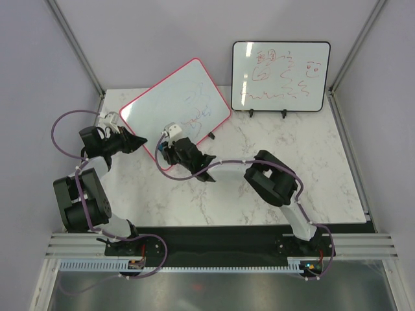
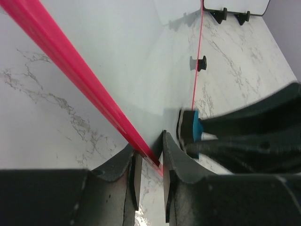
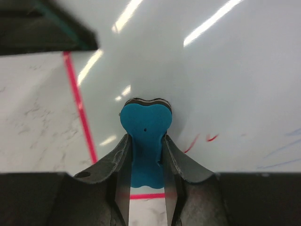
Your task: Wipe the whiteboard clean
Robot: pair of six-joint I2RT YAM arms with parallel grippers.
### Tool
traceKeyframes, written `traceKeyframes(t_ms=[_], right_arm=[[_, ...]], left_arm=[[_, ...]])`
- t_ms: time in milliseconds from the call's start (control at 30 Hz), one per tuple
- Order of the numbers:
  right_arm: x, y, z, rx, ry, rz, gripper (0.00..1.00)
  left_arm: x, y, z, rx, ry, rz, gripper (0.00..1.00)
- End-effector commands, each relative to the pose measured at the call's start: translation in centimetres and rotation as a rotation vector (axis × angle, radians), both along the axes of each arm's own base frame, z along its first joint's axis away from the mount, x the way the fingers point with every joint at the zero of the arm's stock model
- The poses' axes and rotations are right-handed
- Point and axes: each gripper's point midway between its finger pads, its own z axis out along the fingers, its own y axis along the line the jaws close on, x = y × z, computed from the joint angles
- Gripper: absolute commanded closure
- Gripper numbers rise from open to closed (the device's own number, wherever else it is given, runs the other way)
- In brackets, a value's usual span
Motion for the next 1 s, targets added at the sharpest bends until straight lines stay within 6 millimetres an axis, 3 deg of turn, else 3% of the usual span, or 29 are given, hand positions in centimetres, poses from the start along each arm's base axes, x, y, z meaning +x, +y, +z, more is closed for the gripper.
traceKeyframes(t_ms=[0,67,167,300,533,600,767,867,967], right_arm=[[-3.1,1.5,-1.8,0.004,0.029,0.092,1.00],[-2.7,0.4,-2.1,-0.004,0.024,0.052,1.00],[-0.3,-2.5,-2.4,-0.019,0.029,-0.054,1.00],[4.6,-7.8,-2.6,0.011,0.051,-0.211,1.00],[8.4,-12.2,-2.4,0.025,0.055,-0.338,1.00],[8.3,-12.0,-2.9,0.022,0.067,-0.325,1.00],[6.2,-7.6,-1.8,0.021,0.038,-0.204,1.00],[2.7,-2.9,-0.6,0.037,0.003,-0.087,1.00],[1.0,-0.5,0.3,0.092,0.002,-0.005,1.00]], left_arm=[[1.7,1.1,2.9,0.141,-0.174,-0.011,0.98],[1.6,1.1,3.0,0.144,-0.179,-0.012,0.98],[1.6,1.0,3.1,0.142,-0.179,-0.014,0.98],[1.6,1.1,3.2,0.144,-0.182,-0.013,0.98],[1.5,1.0,3.3,0.155,-0.189,-0.018,0.98],[1.5,1.1,3.2,0.154,-0.188,-0.015,0.98],[1.5,1.0,3.2,0.152,-0.186,-0.017,0.98],[1.6,1.1,3.2,0.153,-0.185,-0.016,0.98],[1.5,1.0,3.2,0.154,-0.186,-0.016,0.98]])
